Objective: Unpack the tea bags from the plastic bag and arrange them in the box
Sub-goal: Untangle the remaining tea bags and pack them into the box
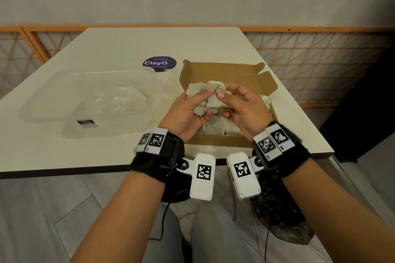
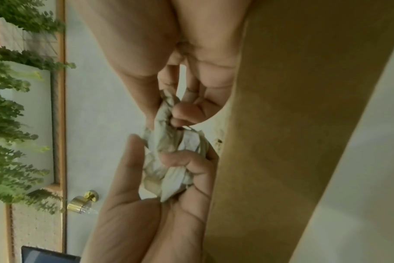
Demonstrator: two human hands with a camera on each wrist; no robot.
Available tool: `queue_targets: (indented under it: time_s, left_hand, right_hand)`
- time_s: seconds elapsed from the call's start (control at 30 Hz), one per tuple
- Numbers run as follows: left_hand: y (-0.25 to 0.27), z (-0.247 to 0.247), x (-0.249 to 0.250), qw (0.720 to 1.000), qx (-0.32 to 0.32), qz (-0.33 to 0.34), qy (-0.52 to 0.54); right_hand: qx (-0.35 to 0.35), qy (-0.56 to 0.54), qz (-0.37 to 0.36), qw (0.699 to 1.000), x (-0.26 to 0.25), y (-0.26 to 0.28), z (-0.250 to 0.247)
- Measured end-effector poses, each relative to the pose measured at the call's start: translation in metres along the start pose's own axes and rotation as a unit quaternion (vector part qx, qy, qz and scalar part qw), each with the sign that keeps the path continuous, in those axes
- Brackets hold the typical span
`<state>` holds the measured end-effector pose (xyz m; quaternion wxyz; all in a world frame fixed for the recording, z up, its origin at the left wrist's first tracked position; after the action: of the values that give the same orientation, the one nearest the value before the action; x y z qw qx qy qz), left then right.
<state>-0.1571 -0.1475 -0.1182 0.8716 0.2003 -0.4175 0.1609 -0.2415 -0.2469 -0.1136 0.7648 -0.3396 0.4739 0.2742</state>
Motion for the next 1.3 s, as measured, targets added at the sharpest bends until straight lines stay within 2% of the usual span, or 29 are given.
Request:
queue_targets:
  time_s: [0.13, 0.23, 0.37, 0.5, 0.67, 0.77, 0.93, 1.0, 1.1, 1.2, 1.3]
  left_hand:
    - [-0.002, 0.001, 0.001, 0.999, 0.032, -0.010, 0.005]
    - [-0.004, 0.001, 0.002, 0.996, 0.065, -0.025, 0.055]
    - [-0.004, 0.001, 0.002, 0.996, 0.075, -0.019, 0.055]
    - [-0.003, 0.002, 0.002, 0.997, 0.058, -0.007, 0.046]
    - [-0.002, 0.002, 0.002, 0.998, 0.033, 0.005, 0.048]
    - [-0.001, 0.003, 0.003, 0.999, 0.020, 0.009, 0.025]
    - [-0.001, 0.001, 0.001, 0.998, 0.047, 0.004, 0.029]
    - [-0.001, 0.001, 0.001, 0.998, 0.045, 0.005, 0.038]
    - [0.000, 0.000, 0.002, 0.998, 0.028, 0.021, 0.051]
    - [0.002, 0.001, 0.002, 0.999, 0.010, 0.031, 0.031]
    - [0.003, 0.002, 0.001, 0.999, 0.016, 0.035, 0.007]
  right_hand:
    - [-0.024, 0.067, -0.016, 0.997, -0.009, -0.003, 0.000]
    - [-0.010, 0.100, -0.041, 0.994, -0.024, -0.009, -0.007]
    - [0.009, 0.052, -0.056, 0.997, -0.041, -0.014, -0.010]
    - [-0.012, 0.020, -0.050, 0.998, -0.043, -0.017, 0.002]
    - [-0.061, 0.170, -0.099, 0.979, -0.033, -0.009, 0.006]
    - [-0.063, 0.207, -0.127, 0.968, -0.032, -0.006, 0.008]
    - [-0.067, 0.252, -0.146, 0.954, -0.037, -0.004, 0.007]
    - [-0.041, 0.214, -0.123, 0.968, -0.038, -0.006, 0.003]
    - [-0.015, 0.094, -0.060, 0.994, -0.039, -0.008, 0.001]
    - [-0.008, 0.037, -0.005, 0.999, -0.037, -0.007, 0.004]
    - [-0.007, 0.030, 0.047, 0.998, -0.030, -0.005, 0.007]
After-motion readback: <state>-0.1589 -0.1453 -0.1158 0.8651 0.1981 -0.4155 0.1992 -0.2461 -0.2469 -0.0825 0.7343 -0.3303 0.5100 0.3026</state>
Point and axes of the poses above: each hand's wrist, its own y-axis away from the middle knuckle, its own z-axis out of the palm, x = y × z, the point moved 2 cm from there along -y, towards the middle knuckle, and after that the axes turned 12 degrees about -z, right-handed, at the moved point
